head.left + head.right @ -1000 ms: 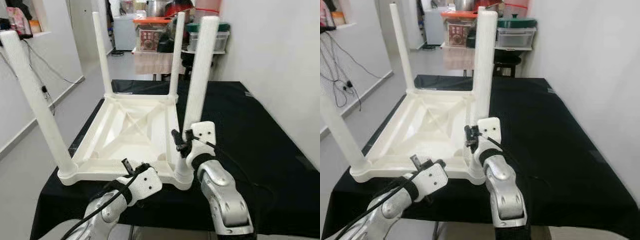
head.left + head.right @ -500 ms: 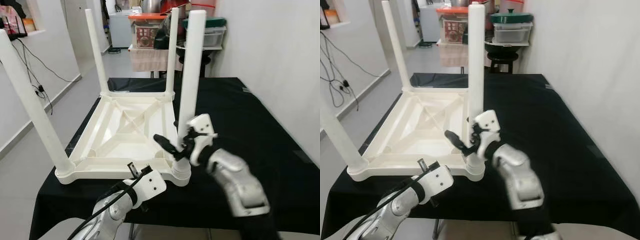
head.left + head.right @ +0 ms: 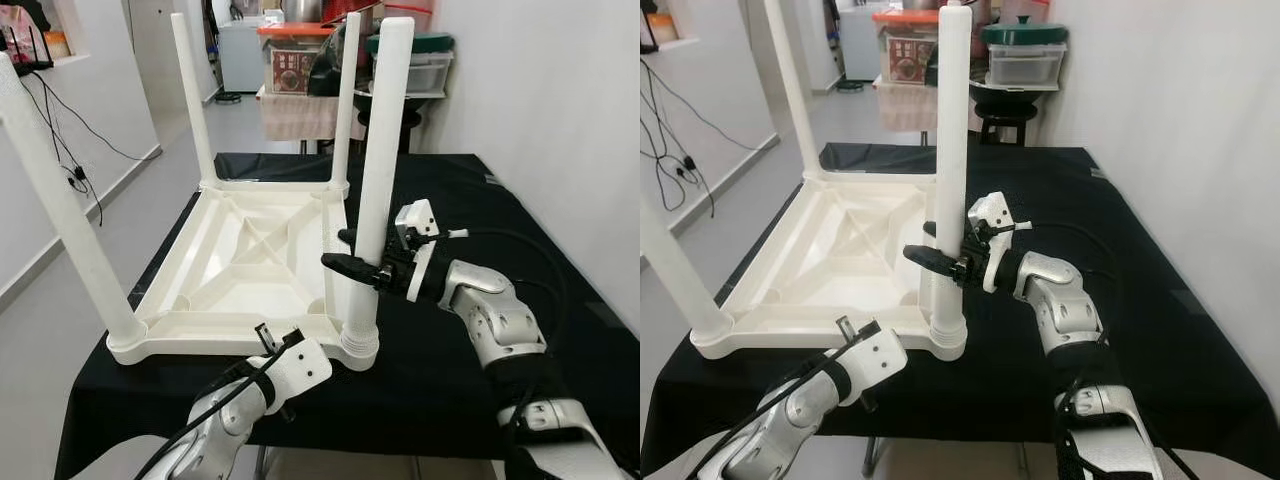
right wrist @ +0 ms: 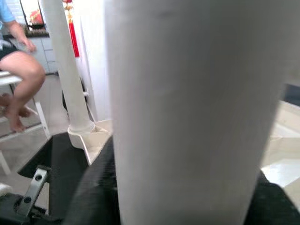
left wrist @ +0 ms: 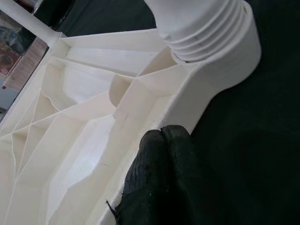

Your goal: Building children table

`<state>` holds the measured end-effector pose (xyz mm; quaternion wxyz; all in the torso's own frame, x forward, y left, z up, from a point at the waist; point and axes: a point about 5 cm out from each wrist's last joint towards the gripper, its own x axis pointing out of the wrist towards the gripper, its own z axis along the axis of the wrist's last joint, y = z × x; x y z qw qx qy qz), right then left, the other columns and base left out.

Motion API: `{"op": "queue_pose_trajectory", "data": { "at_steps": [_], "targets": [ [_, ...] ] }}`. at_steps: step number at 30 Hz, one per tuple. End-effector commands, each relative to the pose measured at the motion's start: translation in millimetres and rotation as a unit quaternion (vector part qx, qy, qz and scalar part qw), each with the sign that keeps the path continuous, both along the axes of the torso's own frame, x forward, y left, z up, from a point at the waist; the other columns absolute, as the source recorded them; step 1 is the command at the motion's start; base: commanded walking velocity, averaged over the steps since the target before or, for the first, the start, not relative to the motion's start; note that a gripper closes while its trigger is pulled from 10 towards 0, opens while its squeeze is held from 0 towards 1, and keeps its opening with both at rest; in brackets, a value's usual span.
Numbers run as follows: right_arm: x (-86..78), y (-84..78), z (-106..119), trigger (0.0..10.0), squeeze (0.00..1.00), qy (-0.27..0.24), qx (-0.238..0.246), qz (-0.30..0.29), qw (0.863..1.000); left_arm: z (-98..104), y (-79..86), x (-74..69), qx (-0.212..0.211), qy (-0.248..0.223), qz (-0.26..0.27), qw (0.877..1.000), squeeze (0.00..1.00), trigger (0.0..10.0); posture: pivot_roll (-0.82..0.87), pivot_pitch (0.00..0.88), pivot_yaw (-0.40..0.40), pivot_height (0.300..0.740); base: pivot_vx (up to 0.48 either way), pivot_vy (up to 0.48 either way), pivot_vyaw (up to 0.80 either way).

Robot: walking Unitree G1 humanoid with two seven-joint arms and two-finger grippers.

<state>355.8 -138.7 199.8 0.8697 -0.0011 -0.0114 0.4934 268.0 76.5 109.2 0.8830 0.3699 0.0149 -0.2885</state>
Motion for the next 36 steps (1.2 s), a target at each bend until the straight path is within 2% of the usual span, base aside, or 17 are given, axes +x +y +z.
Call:
{"op": "queue_pose_trajectory", "data": {
  "at_steps": [1, 9, 11, 12, 13, 14, 15, 17, 18, 25, 26, 27, 28, 29, 30, 31, 36],
  "targets": [
    [3.2, -0.6, -0.1, 0.0, 0.00, 0.000, 0.003, -0.010, 1.000, -2.5, 1.4, 1.7, 0.006, 0.002, 0.004, 1.000, 0.00, 10.0, -0.04, 0.000, -0.051, 0.740, 0.000, 0.000, 0.00],
    [11.1, -14.8, 1.8, 0.0, 0.00, -0.013, 0.007, -0.047, 0.999, -3.1, 3.5, 2.6, 0.006, 0.003, 0.004, 1.000, 0.00, 10.0, -0.06, 0.000, -0.038, 0.740, 0.000, 0.000, 0.00],
    [8.5, -8.1, -16.4, 0.0, 0.00, 0.010, 0.019, -0.239, 0.971, -2.8, 5.7, 1.2, 0.005, 0.003, 0.004, 1.000, 0.00, 10.0, -0.07, 0.000, -0.036, 0.740, 0.000, 0.000, 0.00],
    [8.5, -8.1, -16.4, 0.0, 0.00, 0.010, 0.019, -0.239, 0.971, -2.8, 5.7, 1.2, 0.005, 0.003, 0.004, 1.000, 0.00, 10.0, -0.07, 0.000, -0.036, 0.740, 0.000, 0.000, 0.00],
    [-7.0, -2.3, -35.7, 0.0, 0.00, 0.048, 0.019, -0.360, 0.931, -2.1, 6.7, 0.4, 0.004, 0.002, 0.004, 1.000, 0.00, 10.0, -0.07, 0.000, -0.042, 0.740, 0.000, 0.000, 0.00],
    [-28.3, 15.6, -49.7, 0.0, 0.00, 0.064, 0.015, -0.404, 0.912, -1.6, 8.5, 0.3, 0.004, 0.003, 0.004, 1.000, 0.00, 10.0, -0.07, 0.000, -0.026, 0.740, 0.000, 0.000, 0.00],
    [-42.9, 38.2, -57.8, 0.0, 0.00, 0.072, 0.008, -0.384, 0.920, -1.4, 10.0, 0.5, 0.005, 0.002, 0.004, 1.000, 0.00, 10.0, -0.08, 0.000, -0.012, 0.740, 0.000, 0.000, 0.00],
    [-42.9, 38.2, -57.8, 0.0, 0.00, 0.072, 0.008, -0.384, 0.920, -1.4, 10.0, 0.5, 0.005, 0.002, 0.004, 1.000, 0.00, 10.0, -0.08, 0.000, -0.012, 0.740, 0.000, 0.000, 0.00],
    [-51.9, 53.6, -61.1, 0.0, 0.00, 0.074, 0.007, -0.362, 0.929, -1.3, 10.9, 0.7, 0.005, 0.001, 0.004, 1.000, 0.00, 10.0, -0.10, 0.000, -0.003, 0.740, 0.000, 0.000, 0.00],
    [-41.3, 52.7, -57.4, 0.0, 0.00, 0.054, 0.005, -0.352, 0.934, -1.8, 12.3, 1.2, 0.001, 0.006, 0.005, 1.000, 0.00, 10.0, -0.10, 0.000, -0.006, 0.740, 0.000, 0.000, 0.00],
    [-40.3, 52.5, -56.4, 5.0, 0.00, 0.053, 0.006, -0.356, 0.933, -1.7, 12.4, 1.1, 0.000, 0.006, 0.005, 1.000, 0.00, 10.0, -0.10, 0.000, -0.005, 0.740, 0.000, 0.000, 0.00],
    [-40.3, 52.5, -56.4, 5.0, 0.00, 0.053, 0.006, -0.356, 0.933, -1.7, 12.4, 1.1, 0.000, 0.006, 0.005, 1.000, 0.00, 10.0, -0.10, 0.000, -0.005, 0.740, 0.000, 0.000, 0.00],
    [-40.1, 54.2, -55.6, 10.0, 0.00, 0.052, 0.004, -0.350, 0.935, -1.6, 12.3, 1.2, 0.001, 0.006, 0.005, 1.000, 0.00, 10.0, -0.09, 0.000, -0.006, 0.740, 0.000, 0.000, 0.00],
    [-39.3, 57.2, -51.9, 10.0, 0.88, 0.044, 0.008, -0.325, 0.945, -1.5, 12.0, 1.3, 0.000, 0.006, 0.004, 1.000, 0.00, 10.0, -0.09, 0.000, -0.008, 0.740, 0.000, 0.000, 0.00],
    [-39.3, 57.2, -51.9, 10.0, 0.88, 0.044, 0.008, -0.325, 0.945, -1.5, 12.0, 1.3, 0.000, 0.006, 0.004, 1.000, 0.00, 10.0, -0.09, 0.000, -0.008, 0.740, 0.000, 0.000, 0.00],
    [-39.9, 60.5, -46.1, 10.0, 1.00, 0.037, 0.014, -0.304, 0.952, -1.7, 11.8, 1.6, 0.000, 0.006, 0.004, 1.000, 0.00, 10.0, -0.09, 0.000, -0.007, 0.740, 0.000, 0.000, 0.00],
    [-38.0, 64.2, -27.6, 10.0, 1.00, 0.018, 0.039, -0.221, 0.974, -1.8, 11.2, 2.4, 0.000, 0.007, 0.004, 1.000, 0.00, 10.0, -0.08, 0.000, -0.008, 0.740, 0.000, 0.000, 0.00]
  ]
}}
